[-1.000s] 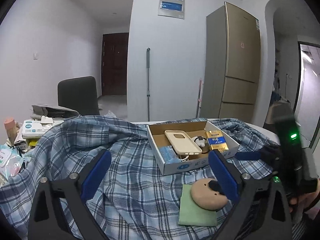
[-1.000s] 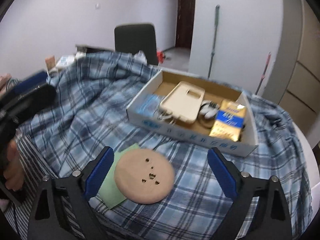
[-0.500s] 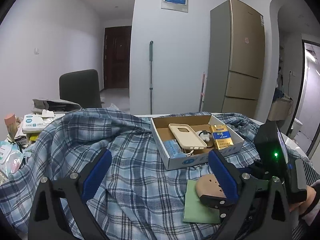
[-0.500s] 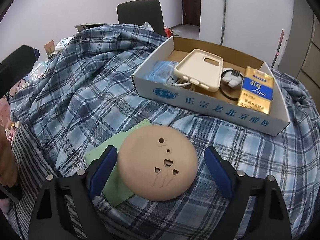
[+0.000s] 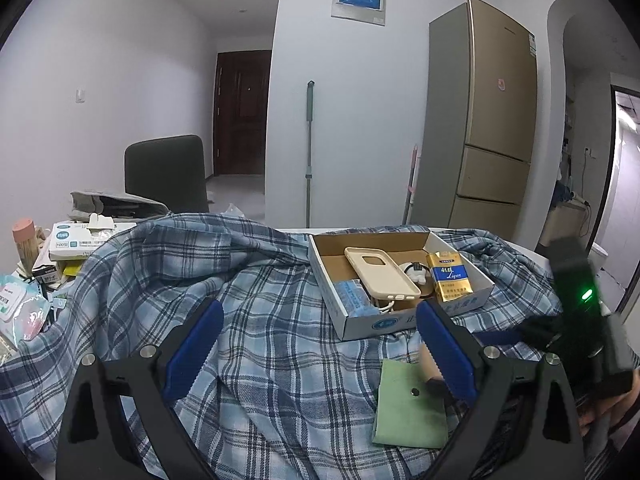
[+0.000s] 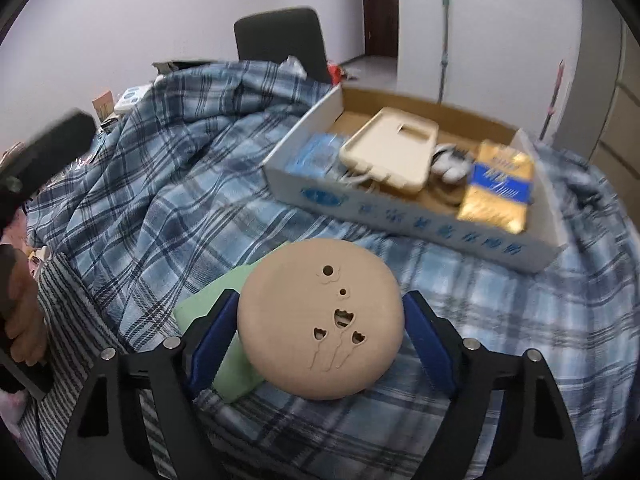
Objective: Organize soft objects
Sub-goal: 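Lower the right tool onto the tan round powder puff and close it, then grasp the green suede pouch with the left tool while the right tool holds the puff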
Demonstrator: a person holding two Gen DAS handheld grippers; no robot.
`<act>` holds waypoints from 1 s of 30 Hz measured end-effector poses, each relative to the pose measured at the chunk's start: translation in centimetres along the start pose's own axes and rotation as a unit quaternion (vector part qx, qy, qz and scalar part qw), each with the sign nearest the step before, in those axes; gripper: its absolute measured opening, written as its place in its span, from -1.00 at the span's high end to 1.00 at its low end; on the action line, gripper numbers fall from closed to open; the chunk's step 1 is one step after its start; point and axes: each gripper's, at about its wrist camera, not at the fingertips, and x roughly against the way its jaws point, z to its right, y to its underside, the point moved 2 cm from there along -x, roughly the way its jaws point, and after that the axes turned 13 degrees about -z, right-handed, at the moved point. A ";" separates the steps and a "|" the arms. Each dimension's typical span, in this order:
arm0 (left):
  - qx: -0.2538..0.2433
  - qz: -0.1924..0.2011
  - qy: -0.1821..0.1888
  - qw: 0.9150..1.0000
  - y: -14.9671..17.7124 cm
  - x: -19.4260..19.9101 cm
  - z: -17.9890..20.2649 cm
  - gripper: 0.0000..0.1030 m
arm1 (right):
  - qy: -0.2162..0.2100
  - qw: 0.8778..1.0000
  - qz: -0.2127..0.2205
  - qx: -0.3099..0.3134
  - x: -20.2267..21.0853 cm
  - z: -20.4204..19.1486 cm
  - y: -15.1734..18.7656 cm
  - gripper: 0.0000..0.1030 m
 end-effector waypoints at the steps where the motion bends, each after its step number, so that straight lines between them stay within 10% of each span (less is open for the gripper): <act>1: -0.003 0.000 0.000 1.000 0.0 0.0 0.0 -0.92 | 0.010 1.000 0.006 -0.001 0.7 0.4 0.0 -0.58; 18: -0.056 -0.024 -0.019 0.998 0.3 -1.0 2.2 -0.92 | 0.090 0.994 -0.049 -0.034 0.5 5.6 2.6 -0.58; 30: -0.154 -0.168 -0.033 0.973 2.6 -5.2 6.9 -0.91 | 0.092 0.995 -0.012 -0.035 1.5 5.5 2.8 -0.58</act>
